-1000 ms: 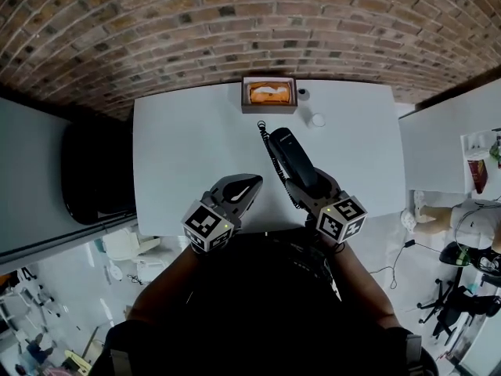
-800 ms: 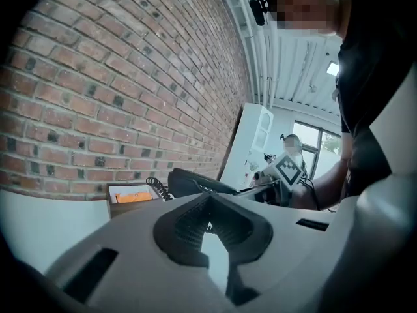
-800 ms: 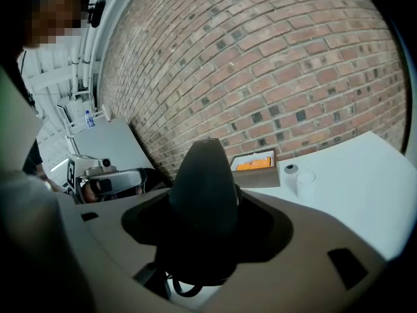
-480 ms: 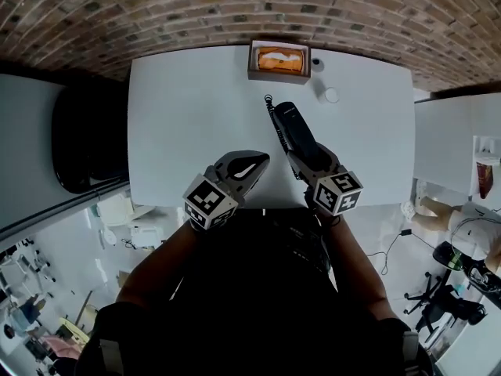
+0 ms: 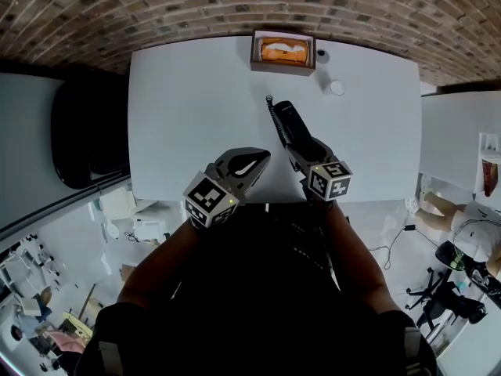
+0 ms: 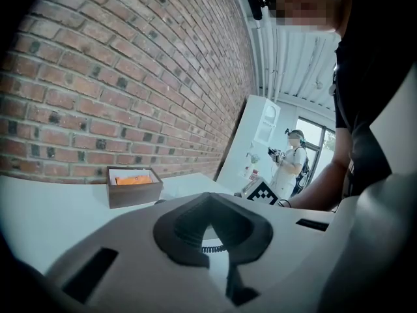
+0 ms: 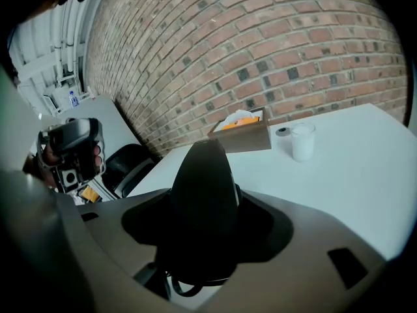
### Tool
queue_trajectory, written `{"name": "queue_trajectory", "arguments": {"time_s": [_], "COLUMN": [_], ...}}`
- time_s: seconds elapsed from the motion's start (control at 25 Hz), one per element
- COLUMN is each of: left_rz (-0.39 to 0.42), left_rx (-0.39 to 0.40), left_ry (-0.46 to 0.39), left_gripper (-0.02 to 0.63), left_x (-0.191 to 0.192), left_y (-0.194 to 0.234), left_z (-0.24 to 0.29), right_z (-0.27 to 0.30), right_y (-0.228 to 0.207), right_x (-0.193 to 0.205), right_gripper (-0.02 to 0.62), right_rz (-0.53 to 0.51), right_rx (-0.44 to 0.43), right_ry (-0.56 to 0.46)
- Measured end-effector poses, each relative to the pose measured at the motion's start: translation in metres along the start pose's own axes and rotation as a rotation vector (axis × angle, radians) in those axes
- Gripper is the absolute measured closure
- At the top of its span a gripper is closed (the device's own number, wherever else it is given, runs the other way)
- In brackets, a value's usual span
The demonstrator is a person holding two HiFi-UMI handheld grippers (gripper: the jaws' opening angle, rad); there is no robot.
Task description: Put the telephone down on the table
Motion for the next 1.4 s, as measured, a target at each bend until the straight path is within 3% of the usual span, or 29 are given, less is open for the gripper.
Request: {"name": "queue_trajectory", "arguments": {"time_s": [0.32, 1.0, 1.4], "left_rz": [-0.01, -0.021, -0.028], "left_rx": [-0.002, 0.003, 0.006], "left_ry": [0.026, 0.048, 0.055], "left_gripper": [0.6, 0.6, 0.6], "left_x": [0.009, 0.018, 0.024], "left_y": [-0.001, -0.011, -0.018], "left_z": [-0.004, -0.012, -0.013], "right_z": [0.013, 0.013, 0.017], "right_y": [-0.026, -0.04, -0.043], "right_x": [0.039, 0.061, 0.072], "right_gripper": [0.324, 0.322, 0.322], "right_rz": [-0.007, -0.014, -0.075], "right_rx": [0.048, 0.086, 0.101], "right_ry": [0.097, 0.148, 0.209]}}
Point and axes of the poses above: the fingertips, and each gripper's own axes: z forward along the fingers, y to its left, x out of its underside, the point moved 6 cm from there along -z, backward along the fingers, and after that the axes turned 13 degrees about -x, right-handed, at the moved point
